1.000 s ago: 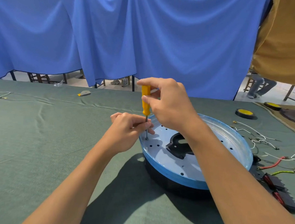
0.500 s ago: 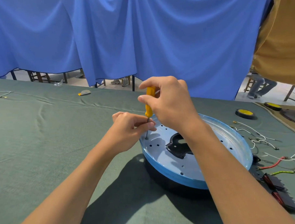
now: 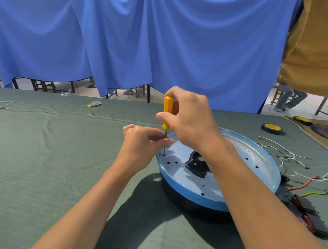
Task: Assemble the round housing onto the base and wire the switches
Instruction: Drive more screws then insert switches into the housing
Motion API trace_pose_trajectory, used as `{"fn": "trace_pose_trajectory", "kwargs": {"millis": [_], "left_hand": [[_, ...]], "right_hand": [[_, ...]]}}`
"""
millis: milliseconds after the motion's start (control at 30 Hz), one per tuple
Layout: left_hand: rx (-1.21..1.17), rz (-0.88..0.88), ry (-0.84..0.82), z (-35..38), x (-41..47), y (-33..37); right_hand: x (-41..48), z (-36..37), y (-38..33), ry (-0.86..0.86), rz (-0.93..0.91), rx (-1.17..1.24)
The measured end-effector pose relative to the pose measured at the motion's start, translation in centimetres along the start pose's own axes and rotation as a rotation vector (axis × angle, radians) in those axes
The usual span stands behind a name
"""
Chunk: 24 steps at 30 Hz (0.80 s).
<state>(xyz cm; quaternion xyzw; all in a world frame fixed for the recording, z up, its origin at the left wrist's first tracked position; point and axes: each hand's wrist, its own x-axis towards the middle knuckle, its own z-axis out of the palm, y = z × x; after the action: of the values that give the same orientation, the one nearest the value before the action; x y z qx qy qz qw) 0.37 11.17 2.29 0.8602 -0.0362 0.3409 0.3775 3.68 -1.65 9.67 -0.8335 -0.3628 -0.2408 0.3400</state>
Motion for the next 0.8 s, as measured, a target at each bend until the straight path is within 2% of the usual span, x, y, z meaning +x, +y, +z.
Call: {"fn": "trace_pose_trajectory", "kwargs": {"millis": [67,267,367,467,533,700,800], "left_hand": [[0.007,0.001,0.008,-0.1,0.0,0.0],[-0.055,-0.031,-0.174,-0.9,0.0,0.3],[-0.013,-0.04,-0.256,-0.8,0.1,0.7],[-0.008,-0.067,-0.308,-0.8,0.2,0.5],[-0.038,-0.075,-0.281,-0.5,0.0,0.4],[-0.09,-0.074,-0.044,-0.2,-0.1,0.3],[-0.103,-0.072,-0.056,-0.5,-0.1,0.5]], "right_hand": [[0.0,0.0,-0.1,-0.023,-0.012,0.008],[0.2,-0.7,0.0,-0.154,-0.008,0.181],[0.2,-0.9,0.2,-0.143,-0.016,0.143],[0.9,-1.2,0.4,-0.113,-0.017,0.003],[1.4,-1.4,0.4,-0.101,0.003,-0.087],[2.5,-0.7,-0.4,-0.176,0.068,-0.298],[3.3,-1.2,-0.8,-0.287,0.076,-0.404]]}}
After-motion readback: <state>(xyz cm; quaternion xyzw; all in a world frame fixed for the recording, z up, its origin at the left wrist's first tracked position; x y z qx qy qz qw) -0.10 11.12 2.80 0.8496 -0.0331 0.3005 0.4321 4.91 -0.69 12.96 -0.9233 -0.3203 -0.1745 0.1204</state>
